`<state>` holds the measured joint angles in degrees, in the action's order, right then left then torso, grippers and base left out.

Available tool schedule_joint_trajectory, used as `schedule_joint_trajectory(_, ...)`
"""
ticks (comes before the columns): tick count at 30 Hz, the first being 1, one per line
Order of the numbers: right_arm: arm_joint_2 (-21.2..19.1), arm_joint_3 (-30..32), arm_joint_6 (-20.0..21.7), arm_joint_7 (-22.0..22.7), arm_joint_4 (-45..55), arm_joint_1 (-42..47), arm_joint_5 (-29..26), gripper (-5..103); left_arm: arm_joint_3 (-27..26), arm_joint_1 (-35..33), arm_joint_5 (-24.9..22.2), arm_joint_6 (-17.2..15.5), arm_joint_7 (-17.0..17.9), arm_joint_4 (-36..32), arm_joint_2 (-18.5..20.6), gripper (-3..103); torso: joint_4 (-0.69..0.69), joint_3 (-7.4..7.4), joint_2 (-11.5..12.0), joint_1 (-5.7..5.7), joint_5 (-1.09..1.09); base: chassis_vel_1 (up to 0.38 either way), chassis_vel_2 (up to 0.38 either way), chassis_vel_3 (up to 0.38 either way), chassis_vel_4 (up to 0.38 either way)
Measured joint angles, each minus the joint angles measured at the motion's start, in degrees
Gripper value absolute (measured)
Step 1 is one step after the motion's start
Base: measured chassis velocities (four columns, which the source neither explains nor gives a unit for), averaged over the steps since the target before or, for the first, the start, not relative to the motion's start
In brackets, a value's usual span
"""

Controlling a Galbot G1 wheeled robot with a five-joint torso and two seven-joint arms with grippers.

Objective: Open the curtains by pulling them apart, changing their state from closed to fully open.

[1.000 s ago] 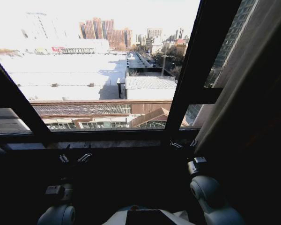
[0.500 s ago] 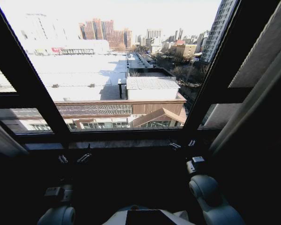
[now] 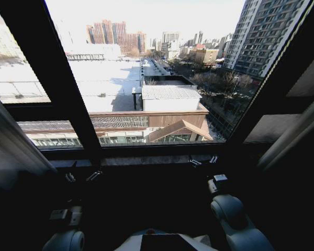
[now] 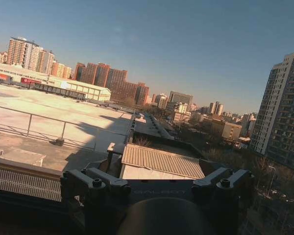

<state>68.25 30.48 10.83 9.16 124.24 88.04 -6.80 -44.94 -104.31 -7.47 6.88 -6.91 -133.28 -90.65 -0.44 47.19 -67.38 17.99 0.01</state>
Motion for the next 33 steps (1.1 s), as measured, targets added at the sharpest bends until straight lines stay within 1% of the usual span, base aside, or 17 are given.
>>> schedule_joint_trajectory(4, 0.0, -0.2, -0.2, 0.0, -0.2, 0.0, 0.2, 100, 0.1, 0.0, 0.0, 0.0, -0.1, 0.0, 0.0, 100, -0.01, 0.0, 0.0, 0.0, 0.01, 0.357, 0.362, -0.349, -0.378)
schedule_joint_trajectory(9, 0.2, -0.5, -0.4, 0.0, -0.5, -0.1, 0.5, 100, 0.0, 0.0, 0.0, 0.0, -0.1, 0.3, 0.1, 100, -0.01, -0.01, 0.0, 0.0, -0.02, 0.365, 0.359, -0.364, -0.352)
schedule_joint_trajectory(11, 0.3, -0.8, -0.6, 0.0, -0.6, -0.2, 0.6, 100, 0.0, 0.0, 0.0, 0.0, -0.1, 0.4, 0.1, 100, 0.01, 0.0, 0.0, 0.0, -0.01, 0.371, 0.37, -0.37, -0.359)
schedule_joint_trajectory(14, 0.3, -0.9, -0.6, 0.0, -0.8, -0.2, 0.8, 100, 0.0, 0.0, 0.0, 0.0, -0.1, 0.4, 0.2, 100, -0.01, 0.0, 0.0, 0.0, 0.03, 0.345, 0.347, -0.364, -0.359)
schedule_joint_trajectory(17, 0.4, -1.0, -0.7, 0.0, -0.9, -0.3, 0.9, 100, -0.1, 0.0, 0.0, 0.0, -0.1, 0.5, 0.3, 100, 0.0, 0.0, 0.0, 0.0, -0.01, 0.31, 0.32, -0.332, -0.342)
schedule_joint_trajectory(22, 0.4, -1.0, -1.0, 0.0, -1.1, -0.3, 0.9, 100, -0.1, 0.2, 0.0, 0.0, -0.1, 0.9, 0.4, 100, 0.01, 0.0, 0.0, 0.0, 0.01, 0.343, 0.364, -0.345, -0.362)
schedule_joint_trajectory(28, 0.5, -1.3, -1.0, 0.0, -1.4, -0.2, 1.6, 100, -0.3, 0.3, -0.1, -0.1, 0.0, 1.1, 0.6, 100, -0.01, 0.0, 0.0, 0.0, -0.01, 0.357, 0.357, -0.359, -0.367)
schedule_joint_trajectory(31, 0.7, -1.6, -1.5, 0.1, -2.0, -0.6, 1.6, 100, -0.7, 0.6, -0.3, -0.2, 0.2, 1.2, 0.9, 100, -0.01, 0.0, 0.0, -0.01, 0.02, 0.353, 0.349, -0.37, -0.333)
schedule_joint_trajectory(33, 0.8, -1.7, -1.7, 0.1, -2.2, -0.6, 1.6, 100, -0.7, 0.6, -0.3, -0.2, 0.3, 1.3, 1.0, 100, 0.01, 0.0, 0.0, 0.0, 0.02, 0.332, 0.257, -0.279, -0.287)
